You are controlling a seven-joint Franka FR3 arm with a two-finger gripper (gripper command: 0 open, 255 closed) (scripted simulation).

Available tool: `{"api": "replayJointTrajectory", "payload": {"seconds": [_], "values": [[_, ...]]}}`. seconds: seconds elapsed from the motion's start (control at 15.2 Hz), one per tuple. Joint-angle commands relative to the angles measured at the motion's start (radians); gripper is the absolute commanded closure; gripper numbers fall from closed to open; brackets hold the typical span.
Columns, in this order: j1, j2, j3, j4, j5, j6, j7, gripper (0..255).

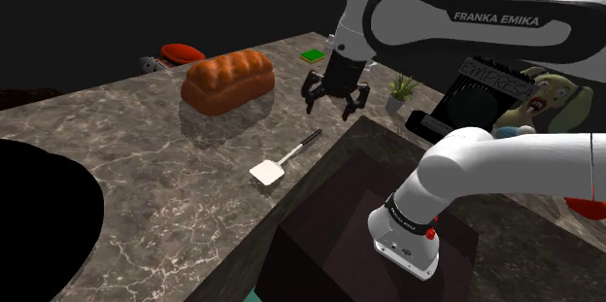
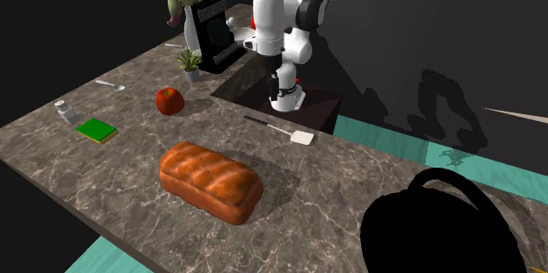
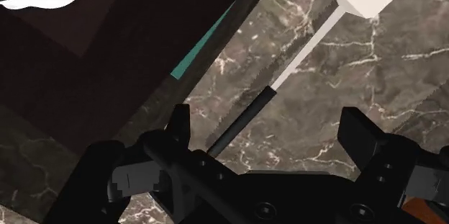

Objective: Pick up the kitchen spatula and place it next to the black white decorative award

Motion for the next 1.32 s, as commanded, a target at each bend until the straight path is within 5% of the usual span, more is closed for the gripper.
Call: {"api": "replayJointTrajectory", "payload": {"seconds": [0.0,0.4,0.86,1.25], "values": [[-0.034,0.01,0.103,-0.029,0.056,0.065,0.201,0],[-0.205,0.144,0.399,-0.014,0.148,0.242,0.69,0],[-0.227,0.218,0.468,-0.07,0.176,0.374,0.69,0],[-0.227,0.218,0.468,-0.07,0.176,0.374,0.69,0]]}}
